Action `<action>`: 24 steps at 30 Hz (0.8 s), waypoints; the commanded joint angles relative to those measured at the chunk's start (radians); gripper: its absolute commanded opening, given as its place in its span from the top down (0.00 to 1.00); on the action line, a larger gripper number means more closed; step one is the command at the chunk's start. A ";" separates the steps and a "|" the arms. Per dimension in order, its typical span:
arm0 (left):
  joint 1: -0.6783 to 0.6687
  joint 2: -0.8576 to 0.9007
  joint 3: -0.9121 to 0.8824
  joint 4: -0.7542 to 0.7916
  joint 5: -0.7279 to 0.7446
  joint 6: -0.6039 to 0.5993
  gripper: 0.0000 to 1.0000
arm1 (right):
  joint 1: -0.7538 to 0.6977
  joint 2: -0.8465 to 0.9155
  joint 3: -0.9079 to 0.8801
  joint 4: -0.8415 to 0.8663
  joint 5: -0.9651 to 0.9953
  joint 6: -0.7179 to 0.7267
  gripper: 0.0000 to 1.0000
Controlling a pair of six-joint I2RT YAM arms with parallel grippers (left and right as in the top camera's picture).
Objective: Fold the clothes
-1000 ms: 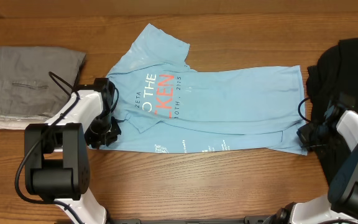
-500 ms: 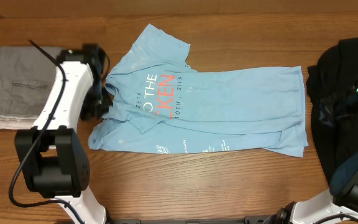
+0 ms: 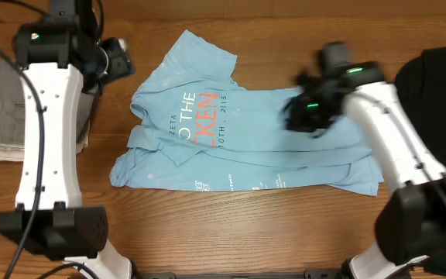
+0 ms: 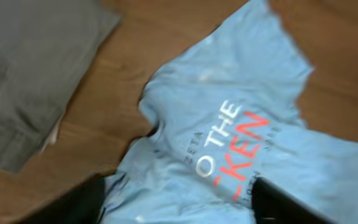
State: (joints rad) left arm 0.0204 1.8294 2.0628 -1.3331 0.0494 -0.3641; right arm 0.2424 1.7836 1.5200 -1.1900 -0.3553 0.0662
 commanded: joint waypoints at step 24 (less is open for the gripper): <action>0.005 -0.023 0.020 0.009 0.026 0.054 0.00 | 0.568 0.011 -0.237 0.336 0.475 -0.375 0.31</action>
State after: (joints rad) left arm 0.0204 1.8133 2.0701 -1.3235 0.0681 -0.3325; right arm 0.8330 1.7920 1.3548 -0.8982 0.0399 -0.1940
